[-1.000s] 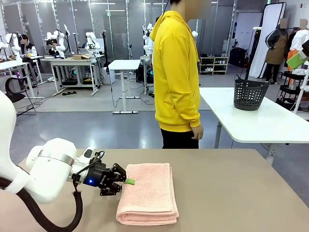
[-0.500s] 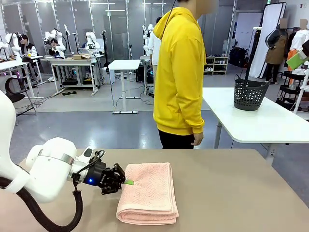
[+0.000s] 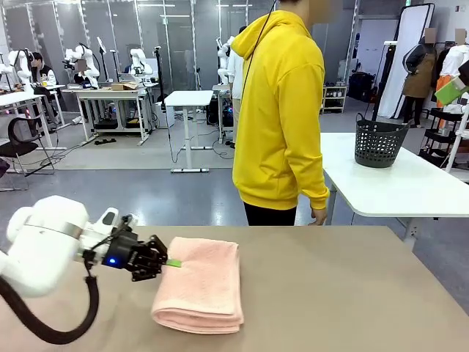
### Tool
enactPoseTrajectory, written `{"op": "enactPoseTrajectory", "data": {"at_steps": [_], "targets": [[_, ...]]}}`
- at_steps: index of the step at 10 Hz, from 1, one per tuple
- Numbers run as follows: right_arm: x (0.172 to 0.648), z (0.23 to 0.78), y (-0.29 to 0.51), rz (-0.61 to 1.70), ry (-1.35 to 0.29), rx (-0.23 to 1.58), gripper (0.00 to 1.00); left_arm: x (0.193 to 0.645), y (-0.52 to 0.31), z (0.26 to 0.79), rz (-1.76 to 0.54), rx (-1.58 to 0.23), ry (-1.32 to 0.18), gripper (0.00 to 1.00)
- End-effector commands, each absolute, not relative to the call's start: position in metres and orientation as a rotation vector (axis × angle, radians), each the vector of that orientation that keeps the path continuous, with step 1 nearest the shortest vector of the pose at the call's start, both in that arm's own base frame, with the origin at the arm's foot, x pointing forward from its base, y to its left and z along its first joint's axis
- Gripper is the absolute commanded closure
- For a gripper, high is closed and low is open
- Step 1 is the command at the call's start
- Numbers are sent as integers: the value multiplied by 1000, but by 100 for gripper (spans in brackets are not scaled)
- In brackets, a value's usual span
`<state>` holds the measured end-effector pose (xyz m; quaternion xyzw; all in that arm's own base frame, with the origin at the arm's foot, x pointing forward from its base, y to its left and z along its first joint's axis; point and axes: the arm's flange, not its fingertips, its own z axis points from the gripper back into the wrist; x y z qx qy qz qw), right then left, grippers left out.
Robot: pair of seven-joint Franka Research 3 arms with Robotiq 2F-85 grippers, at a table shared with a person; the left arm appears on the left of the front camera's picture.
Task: Fold the towel.
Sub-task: Pick up the 100 cm Hotel Towel and place it on the left side of the table.
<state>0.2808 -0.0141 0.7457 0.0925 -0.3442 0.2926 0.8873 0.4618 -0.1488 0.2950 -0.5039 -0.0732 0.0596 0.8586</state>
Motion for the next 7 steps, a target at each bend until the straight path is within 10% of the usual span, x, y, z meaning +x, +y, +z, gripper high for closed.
{"op": "enactPoseTrajectory", "data": {"at_steps": [1,7], "targets": [[281,745,-14,604,-719,196,0,453,-105,318,113,-1086,-96,100],[281,745,-14,604,-719,196,0,435,56,359,133,-927,-211,100]]}}
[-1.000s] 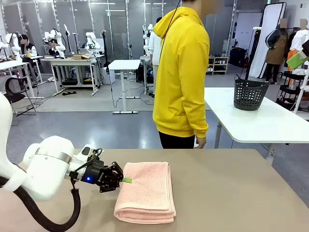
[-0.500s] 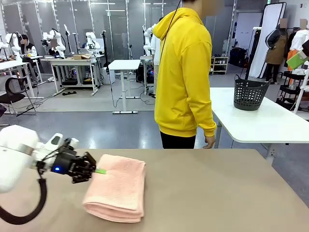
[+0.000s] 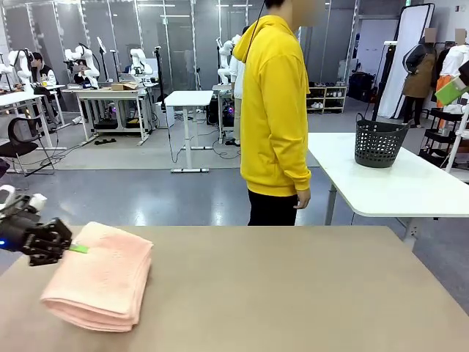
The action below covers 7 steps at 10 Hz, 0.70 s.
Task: Fold the towel.
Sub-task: Pick up the 100 cm Hotel Towel and place it on the left side of the table.
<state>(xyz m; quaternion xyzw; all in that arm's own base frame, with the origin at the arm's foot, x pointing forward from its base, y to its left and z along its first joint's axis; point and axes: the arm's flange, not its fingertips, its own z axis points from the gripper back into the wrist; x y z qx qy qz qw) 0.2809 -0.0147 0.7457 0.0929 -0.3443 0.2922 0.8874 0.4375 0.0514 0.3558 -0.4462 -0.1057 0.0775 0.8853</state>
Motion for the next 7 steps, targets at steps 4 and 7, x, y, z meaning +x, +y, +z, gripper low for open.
{"op": "enactPoseTrajectory", "data": {"at_steps": [4,7], "targets": [[281,745,-14,604,-719,196,0,426,151,360,144,-820,-235,100],[281,745,-14,604,-719,196,0,434,194,346,139,-767,-249,100]]}}
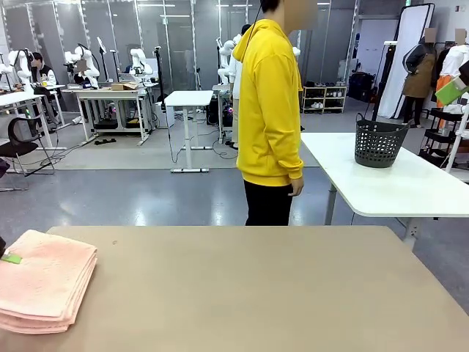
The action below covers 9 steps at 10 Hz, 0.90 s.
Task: Fold the towel.
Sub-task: Pick up the 100 cm Hotel Towel and place it on the left side of the table.
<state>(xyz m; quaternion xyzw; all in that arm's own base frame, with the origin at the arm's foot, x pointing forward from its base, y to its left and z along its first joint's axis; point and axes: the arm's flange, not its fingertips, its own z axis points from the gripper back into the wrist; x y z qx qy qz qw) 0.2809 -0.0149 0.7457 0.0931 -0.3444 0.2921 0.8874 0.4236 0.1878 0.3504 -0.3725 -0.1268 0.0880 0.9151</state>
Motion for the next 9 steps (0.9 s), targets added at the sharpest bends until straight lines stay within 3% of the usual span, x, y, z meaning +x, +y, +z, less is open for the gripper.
{"op": "enactPoseTrajectory", "data": {"at_steps": [1,2,7,9], "targets": [[281,745,-14,604,-719,196,0,437,200,339,119,-729,-234,100],[281,745,-14,604,-719,196,0,440,208,338,118,-780,-239,84],[281,745,-14,604,-719,196,0,435,220,346,143,-663,-220,4],[281,745,-14,604,-719,196,0,427,217,356,148,-629,-210,0]]}}
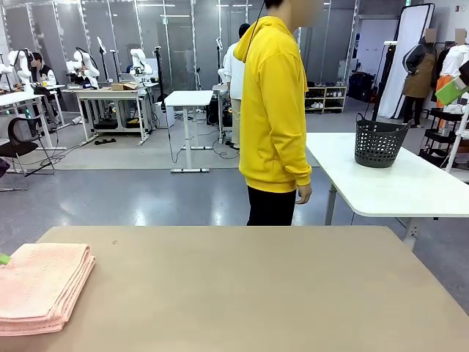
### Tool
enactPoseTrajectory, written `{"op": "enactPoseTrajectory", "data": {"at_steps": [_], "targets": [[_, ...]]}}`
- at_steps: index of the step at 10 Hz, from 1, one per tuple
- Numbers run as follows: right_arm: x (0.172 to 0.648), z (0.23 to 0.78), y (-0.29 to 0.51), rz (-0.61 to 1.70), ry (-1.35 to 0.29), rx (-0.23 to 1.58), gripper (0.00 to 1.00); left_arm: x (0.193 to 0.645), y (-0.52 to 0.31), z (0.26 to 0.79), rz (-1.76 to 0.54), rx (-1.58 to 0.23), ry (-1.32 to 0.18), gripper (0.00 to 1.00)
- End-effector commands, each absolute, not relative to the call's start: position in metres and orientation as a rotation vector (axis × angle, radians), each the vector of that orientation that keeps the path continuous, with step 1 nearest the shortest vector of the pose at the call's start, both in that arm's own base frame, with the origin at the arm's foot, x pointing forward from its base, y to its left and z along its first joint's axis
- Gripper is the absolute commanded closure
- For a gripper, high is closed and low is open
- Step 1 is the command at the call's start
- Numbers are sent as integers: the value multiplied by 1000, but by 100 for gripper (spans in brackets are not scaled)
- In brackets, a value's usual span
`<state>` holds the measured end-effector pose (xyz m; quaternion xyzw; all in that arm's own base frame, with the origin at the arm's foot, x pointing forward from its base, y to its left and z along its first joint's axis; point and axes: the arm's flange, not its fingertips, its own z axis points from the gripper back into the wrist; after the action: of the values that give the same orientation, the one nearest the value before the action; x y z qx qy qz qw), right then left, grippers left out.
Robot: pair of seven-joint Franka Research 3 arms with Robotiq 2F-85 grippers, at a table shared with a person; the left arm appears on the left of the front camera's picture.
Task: Fold the towel.
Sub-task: Pick up the 100 cm Hotel Towel and place it on the left side of the table.
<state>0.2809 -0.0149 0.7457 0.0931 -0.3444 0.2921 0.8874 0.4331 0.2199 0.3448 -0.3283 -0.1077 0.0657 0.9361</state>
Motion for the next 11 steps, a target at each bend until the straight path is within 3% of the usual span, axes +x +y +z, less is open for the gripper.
{"op": "enactPoseTrajectory", "data": {"at_steps": [1,2,6,11], "targets": [[281,745,-14,604,-719,196,0,421,208,364,131,-626,-210,0],[281,745,-14,604,-719,196,0,416,201,374,127,-627,-220,3],[281,745,-14,604,-719,196,0,396,166,381,139,-700,-232,0],[281,745,-14,604,-719,196,0,412,191,385,113,-656,-240,0]]}}
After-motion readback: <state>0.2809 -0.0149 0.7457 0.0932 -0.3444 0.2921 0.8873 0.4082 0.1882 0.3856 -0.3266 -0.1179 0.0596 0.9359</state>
